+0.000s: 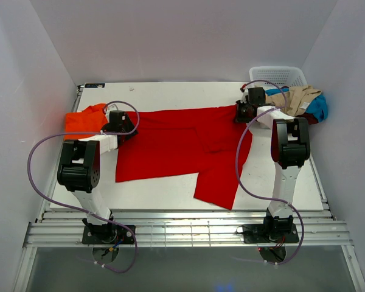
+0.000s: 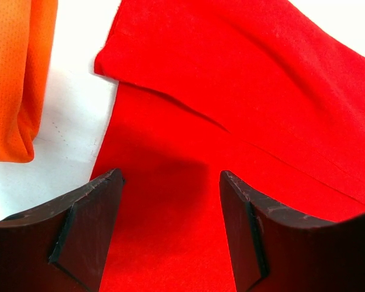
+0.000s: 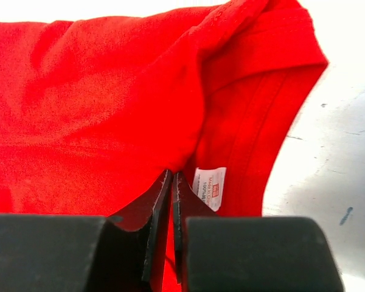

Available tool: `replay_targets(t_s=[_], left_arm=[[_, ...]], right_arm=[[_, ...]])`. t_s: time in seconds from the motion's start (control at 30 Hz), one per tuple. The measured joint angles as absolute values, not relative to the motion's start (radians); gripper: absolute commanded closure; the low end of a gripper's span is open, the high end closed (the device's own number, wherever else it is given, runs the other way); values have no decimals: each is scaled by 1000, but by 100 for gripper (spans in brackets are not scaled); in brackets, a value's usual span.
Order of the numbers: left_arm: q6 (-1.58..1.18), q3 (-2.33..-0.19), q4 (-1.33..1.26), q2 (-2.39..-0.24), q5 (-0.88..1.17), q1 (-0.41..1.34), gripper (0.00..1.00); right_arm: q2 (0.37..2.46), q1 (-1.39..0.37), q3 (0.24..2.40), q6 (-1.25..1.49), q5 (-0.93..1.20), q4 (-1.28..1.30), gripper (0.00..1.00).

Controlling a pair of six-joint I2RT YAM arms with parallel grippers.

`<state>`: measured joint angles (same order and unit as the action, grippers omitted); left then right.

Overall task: Fold and stack the t-shirts
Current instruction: Fold the flattened tshirt in 1/3 of the way

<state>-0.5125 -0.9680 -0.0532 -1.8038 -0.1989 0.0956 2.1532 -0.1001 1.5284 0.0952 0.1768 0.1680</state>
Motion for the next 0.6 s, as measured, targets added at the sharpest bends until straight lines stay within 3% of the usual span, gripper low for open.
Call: replay_targets(t_s=[0.6], left_arm=[[-506, -962, -22, -1794, -224, 62, 24]], right_arm=[[2153, -99, 1566, 62, 124, 205, 92]])
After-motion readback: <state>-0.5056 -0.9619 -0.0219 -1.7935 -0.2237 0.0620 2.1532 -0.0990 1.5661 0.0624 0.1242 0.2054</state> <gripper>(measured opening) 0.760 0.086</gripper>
